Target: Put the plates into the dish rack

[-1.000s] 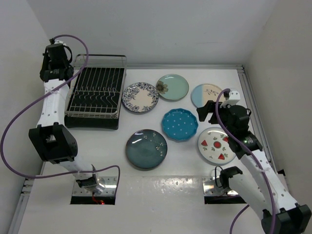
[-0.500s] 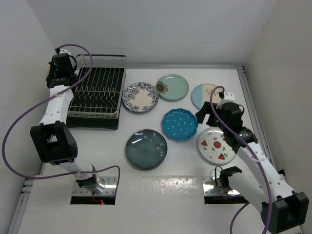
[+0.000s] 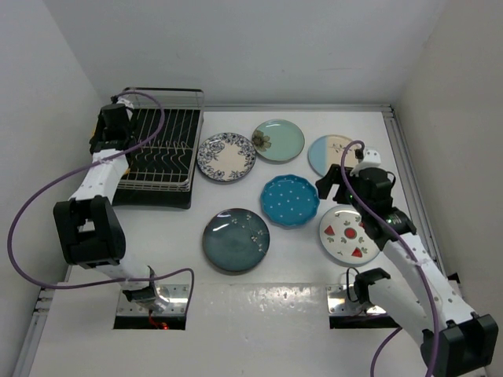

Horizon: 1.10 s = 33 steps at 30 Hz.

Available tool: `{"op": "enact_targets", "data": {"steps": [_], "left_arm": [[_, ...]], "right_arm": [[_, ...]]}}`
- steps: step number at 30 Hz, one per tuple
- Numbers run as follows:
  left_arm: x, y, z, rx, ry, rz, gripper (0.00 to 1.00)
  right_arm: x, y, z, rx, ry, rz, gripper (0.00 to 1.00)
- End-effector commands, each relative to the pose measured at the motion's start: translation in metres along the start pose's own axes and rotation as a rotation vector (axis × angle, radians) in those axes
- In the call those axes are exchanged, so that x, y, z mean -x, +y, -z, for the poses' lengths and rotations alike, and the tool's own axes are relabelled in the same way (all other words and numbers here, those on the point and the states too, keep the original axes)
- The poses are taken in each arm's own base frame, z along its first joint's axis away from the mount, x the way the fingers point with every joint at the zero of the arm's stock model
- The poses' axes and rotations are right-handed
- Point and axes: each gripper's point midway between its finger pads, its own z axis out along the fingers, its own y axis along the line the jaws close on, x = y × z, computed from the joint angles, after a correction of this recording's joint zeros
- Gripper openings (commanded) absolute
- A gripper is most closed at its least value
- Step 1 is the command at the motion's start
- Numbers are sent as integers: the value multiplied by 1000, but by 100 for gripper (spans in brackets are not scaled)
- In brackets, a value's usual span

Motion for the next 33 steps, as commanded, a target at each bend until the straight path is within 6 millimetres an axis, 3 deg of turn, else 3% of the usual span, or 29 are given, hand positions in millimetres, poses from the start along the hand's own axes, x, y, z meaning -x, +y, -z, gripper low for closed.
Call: {"op": "enact_targets", "data": {"steps": [1, 2, 4, 8, 9, 13, 14, 16, 18, 21, 24, 27, 30, 32, 33], "left_arm": [[24, 25, 14, 28, -103, 70, 0], [23, 21, 12, 18, -90, 76, 0], [17, 6, 7, -31, -58, 49, 18], [28, 12, 6, -77, -54, 79, 52], [32, 12, 8, -95, -61, 88, 62], [49, 25, 23, -150, -80, 115, 81], [46, 20, 24, -173, -71, 102, 83], [57, 31, 39, -206, -105, 124, 85], [66, 41, 50, -221, -135, 146, 87], [78, 40, 77, -322, -203, 170, 87], [92, 22, 115, -486, -305, 152, 87], [94, -3, 146, -650, -355, 116, 87], [88, -24, 160, -734, -355, 81, 88], [83, -38, 169, -768, -348, 54, 88], [80, -37, 168, -764, -336, 50, 88]], "right_arm": [[0, 0, -8, -4, -2, -6, 86], [-5, -1, -10, -12, 26, -9, 88], [-18, -4, -21, -44, 141, -35, 90], [-51, -9, -43, -86, 377, -95, 90], [-56, -8, -47, -92, 399, -126, 87], [-90, -22, -75, -152, 523, -151, 75], [-97, -26, -77, -172, 544, -151, 73], [-105, -38, -84, -226, 574, -140, 65], [-112, -41, -89, -238, 607, -134, 63], [-124, -48, -97, -251, 652, -97, 56], [-133, -45, -104, -208, 675, -91, 48], [-137, -47, -112, -203, 677, -106, 38], [-141, -51, -116, -200, 689, -135, 22], [-147, -53, -116, -181, 709, -167, 0], [-150, -56, -116, -188, 714, -173, 0]]}}
